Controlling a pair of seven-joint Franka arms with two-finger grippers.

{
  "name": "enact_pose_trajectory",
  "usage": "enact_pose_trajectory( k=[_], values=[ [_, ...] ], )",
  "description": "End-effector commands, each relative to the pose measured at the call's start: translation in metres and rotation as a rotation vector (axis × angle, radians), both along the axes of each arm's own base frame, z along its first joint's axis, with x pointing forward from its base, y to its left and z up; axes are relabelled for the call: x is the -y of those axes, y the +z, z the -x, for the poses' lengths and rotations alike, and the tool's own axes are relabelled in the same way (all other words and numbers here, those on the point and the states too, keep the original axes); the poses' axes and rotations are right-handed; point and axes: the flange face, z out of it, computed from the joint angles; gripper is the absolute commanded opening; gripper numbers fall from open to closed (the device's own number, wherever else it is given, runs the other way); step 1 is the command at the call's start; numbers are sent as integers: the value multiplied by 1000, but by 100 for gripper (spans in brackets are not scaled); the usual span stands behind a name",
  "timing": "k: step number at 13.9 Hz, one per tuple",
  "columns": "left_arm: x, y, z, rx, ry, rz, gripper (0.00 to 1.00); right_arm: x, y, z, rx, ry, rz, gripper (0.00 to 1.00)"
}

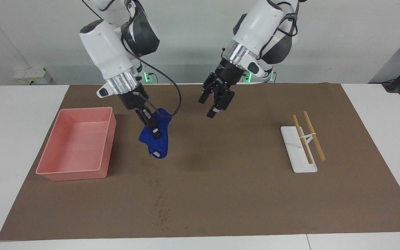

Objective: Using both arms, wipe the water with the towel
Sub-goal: 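Grasp the cloth with the right gripper while the left gripper releases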

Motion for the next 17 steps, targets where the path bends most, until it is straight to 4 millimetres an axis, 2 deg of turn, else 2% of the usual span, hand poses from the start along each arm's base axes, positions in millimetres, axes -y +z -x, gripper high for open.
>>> enact_pose_trajectory(
  k=[1, 3, 5, 9, 10, 12, 14, 17],
  values=[
    [-40, -1, -9, 75, -199, -145, 100, 2, -41, -34, 102, 83, 72, 0],
    [-67, -6, -18, 135, -340, -284, 100, 8, -71, -54, 141, 147, 131, 0],
    [-91, -9, -25, 158, -415, -373, 100, 14, -102, -62, 152, 210, 188, 0],
    [-121, -14, -28, 245, -753, -679, 100, 4, -168, -75, 215, 287, 271, 0],
    [-133, -16, -29, 258, -865, -752, 100, 5, -178, -75, 221, 303, 286, 0],
    [-158, -17, -32, 309, -1139, -856, 100, 4, -185, -74, 252, 330, 312, 0],
    [-180, -16, -33, 326, -1291, -891, 100, 0, -198, -65, 217, 345, 311, 0],
    [-220, -2, -10, 224, -1481, -843, 100, 3, -215, -43, 133, 368, 309, 0]
  ],
)
